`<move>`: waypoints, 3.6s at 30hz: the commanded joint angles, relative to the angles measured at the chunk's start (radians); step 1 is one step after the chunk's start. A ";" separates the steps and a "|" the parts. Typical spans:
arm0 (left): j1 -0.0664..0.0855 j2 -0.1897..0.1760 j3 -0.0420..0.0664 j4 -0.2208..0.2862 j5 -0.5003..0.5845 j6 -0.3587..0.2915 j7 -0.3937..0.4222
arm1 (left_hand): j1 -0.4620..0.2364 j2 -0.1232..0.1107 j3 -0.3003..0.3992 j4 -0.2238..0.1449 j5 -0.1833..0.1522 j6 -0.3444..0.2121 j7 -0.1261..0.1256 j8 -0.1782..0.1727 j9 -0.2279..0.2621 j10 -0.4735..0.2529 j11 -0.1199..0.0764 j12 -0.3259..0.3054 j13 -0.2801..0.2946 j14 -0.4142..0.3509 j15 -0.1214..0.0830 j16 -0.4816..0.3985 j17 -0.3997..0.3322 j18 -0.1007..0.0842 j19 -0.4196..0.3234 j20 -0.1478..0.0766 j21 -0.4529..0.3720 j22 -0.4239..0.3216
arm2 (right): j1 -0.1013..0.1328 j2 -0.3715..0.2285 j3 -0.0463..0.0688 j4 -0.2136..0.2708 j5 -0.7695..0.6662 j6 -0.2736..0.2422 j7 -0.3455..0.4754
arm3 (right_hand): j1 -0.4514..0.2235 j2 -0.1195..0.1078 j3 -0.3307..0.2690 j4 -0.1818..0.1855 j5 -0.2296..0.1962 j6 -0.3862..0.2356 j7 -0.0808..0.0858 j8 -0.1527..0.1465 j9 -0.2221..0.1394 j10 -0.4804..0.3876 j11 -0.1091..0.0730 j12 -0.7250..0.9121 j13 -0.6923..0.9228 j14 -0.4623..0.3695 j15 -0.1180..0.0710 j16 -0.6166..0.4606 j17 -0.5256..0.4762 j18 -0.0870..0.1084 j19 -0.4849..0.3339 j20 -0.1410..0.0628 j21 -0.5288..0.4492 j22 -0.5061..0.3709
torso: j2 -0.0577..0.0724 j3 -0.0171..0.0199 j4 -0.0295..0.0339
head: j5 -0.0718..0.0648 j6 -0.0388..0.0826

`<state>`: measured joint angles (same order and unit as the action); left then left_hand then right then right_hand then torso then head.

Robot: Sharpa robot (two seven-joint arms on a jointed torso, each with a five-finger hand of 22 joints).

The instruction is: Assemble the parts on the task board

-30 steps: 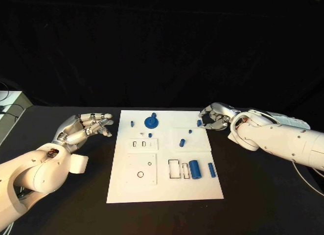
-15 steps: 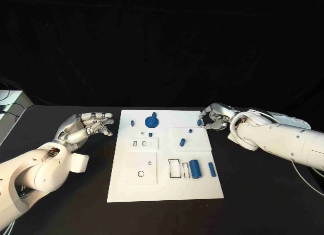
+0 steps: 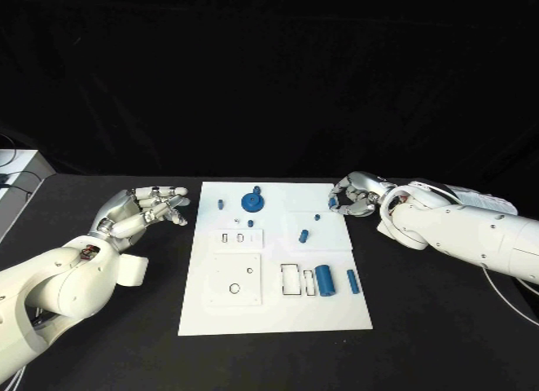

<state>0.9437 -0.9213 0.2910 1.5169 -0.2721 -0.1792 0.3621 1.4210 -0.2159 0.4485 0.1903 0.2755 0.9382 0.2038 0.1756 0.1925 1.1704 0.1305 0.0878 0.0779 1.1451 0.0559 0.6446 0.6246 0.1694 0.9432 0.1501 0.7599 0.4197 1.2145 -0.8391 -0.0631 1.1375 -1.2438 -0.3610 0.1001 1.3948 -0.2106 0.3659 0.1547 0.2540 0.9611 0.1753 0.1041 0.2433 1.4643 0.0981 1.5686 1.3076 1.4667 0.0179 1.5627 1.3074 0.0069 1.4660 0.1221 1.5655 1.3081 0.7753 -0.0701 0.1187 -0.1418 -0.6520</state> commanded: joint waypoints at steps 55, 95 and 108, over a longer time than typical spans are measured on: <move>0.000 0.010 0.001 -0.002 -0.003 0.000 -0.011 | -0.006 0.004 0.005 -0.008 -0.005 0.001 0.000 -0.005 0.002 -0.011 0.000 -0.004 -0.002 -0.003 -0.001 0.002 -0.001 0.013 -0.008 0.000 0.008 0.003 | 0.011 0.104 -0.022 0.417 -0.128 -0.196 -0.462 | -0.009 0.066 0.092 -0.023 -0.084 0.106 -0.062 0.122 0.046 0.106 -0.063 0.002 0.263 0.096 -0.052 0.000 0.229 -0.007 0.105 -0.051 0.005 0.263 | -0.022 -0.0071 -0.0119 | 0.025 -0.008; -0.001 0.017 0.000 -0.007 -0.005 0.002 -0.016 | -0.013 0.003 0.003 -0.005 -0.005 0.001 0.000 -0.005 0.003 -0.010 0.001 -0.003 -0.002 -0.002 -0.001 0.004 -0.001 0.013 -0.009 0.001 0.010 0.003 | -0.060 0.229 -0.036 0.409 -0.397 -0.179 -0.636 | -0.044 0.050 0.092 -0.018 -0.059 0.096 -0.062 0.133 0.052 0.106 -0.063 0.002 0.263 0.095 -0.052 -0.002 0.220 -0.007 0.105 -0.052 0.005 0.263 | -0.018 -0.0101 -0.0144 | 0.034 -0.035; -0.002 0.017 0.000 -0.009 -0.005 0.005 -0.018 | -0.013 0.003 0.003 -0.005 -0.005 0.001 0.000 -0.005 0.003 -0.010 0.001 -0.003 -0.002 -0.002 -0.001 0.004 -0.001 0.013 -0.009 0.001 0.010 0.003 | -0.062 0.228 -0.036 0.402 -0.427 -0.193 -0.653 | -0.052 0.046 0.091 -0.015 -0.058 0.095 -0.062 0.135 0.053 0.106 -0.063 0.002 0.263 0.095 -0.052 -0.003 0.220 -0.007 0.105 -0.052 0.005 0.263 | -0.018 -0.0106 -0.0132 | 0.033 -0.036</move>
<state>0.9425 -0.9065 0.2907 1.5069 -0.2752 -0.1818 0.3408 1.4157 -0.2106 0.4513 0.1875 0.2755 0.9382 0.2038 0.1756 0.1939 1.1634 0.1306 0.0878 0.0772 1.1451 0.0559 0.6446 0.6247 0.1695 0.9432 0.1501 0.7639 0.4216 1.1536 -0.6117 -0.0991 1.5404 -1.6338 -0.5442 -0.5389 1.3483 -0.1647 0.4578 0.1364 0.1898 1.0377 0.1230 0.2363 0.2543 1.4645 0.0409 1.5686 1.3081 1.4670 -0.0284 1.5626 1.3073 0.0069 1.4660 0.0789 1.5655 1.3081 0.7570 -0.0801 0.1050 -0.1082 -0.6875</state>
